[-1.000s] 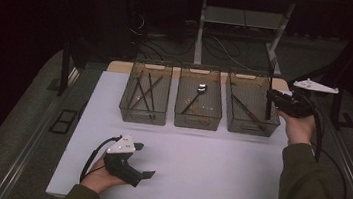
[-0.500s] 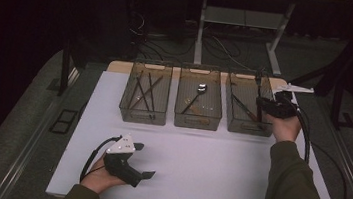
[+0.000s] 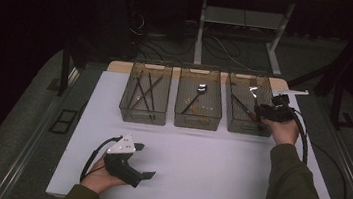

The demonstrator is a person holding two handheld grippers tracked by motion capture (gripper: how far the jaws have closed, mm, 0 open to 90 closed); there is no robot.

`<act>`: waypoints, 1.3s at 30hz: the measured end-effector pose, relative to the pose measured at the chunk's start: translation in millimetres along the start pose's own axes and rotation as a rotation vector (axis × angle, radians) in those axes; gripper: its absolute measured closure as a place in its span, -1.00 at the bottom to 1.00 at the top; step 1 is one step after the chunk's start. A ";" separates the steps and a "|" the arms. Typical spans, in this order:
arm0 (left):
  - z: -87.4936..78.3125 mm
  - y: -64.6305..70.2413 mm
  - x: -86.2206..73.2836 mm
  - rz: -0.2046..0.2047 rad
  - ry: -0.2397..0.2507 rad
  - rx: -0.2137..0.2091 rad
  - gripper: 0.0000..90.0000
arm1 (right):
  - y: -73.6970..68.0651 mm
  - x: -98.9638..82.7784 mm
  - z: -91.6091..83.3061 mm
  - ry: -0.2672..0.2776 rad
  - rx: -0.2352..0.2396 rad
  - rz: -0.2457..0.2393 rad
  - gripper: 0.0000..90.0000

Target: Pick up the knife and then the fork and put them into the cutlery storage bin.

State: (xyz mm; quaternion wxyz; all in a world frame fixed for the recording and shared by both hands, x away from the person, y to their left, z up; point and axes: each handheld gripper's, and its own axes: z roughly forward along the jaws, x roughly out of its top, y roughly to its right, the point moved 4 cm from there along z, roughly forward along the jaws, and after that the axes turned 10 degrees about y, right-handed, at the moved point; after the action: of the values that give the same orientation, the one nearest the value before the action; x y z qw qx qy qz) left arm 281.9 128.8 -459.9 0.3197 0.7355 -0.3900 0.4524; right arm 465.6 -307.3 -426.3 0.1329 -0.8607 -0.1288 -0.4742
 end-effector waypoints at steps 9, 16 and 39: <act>0.2 -0.1 -0.2 -0.001 -0.001 -0.001 -1.00 | 2.6 5.3 -9.0 0.035 0.031 0.042 -0.05; -0.5 -2.3 -0.3 -0.007 -0.003 -0.008 -1.00 | -8.4 7.3 -20.7 0.065 0.106 0.036 -0.34; 0.0 -5.5 0.4 -0.011 0.000 -0.008 -1.00 | -59.6 -30.1 -61.1 0.125 0.178 -0.103 -0.61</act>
State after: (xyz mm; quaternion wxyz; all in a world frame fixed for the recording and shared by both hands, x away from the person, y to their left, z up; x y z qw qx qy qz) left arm 286.8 131.4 -460.2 0.3251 0.7366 -0.3875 0.4490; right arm 381.5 -276.1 -414.1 0.1921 -0.8065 -0.2060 -0.5198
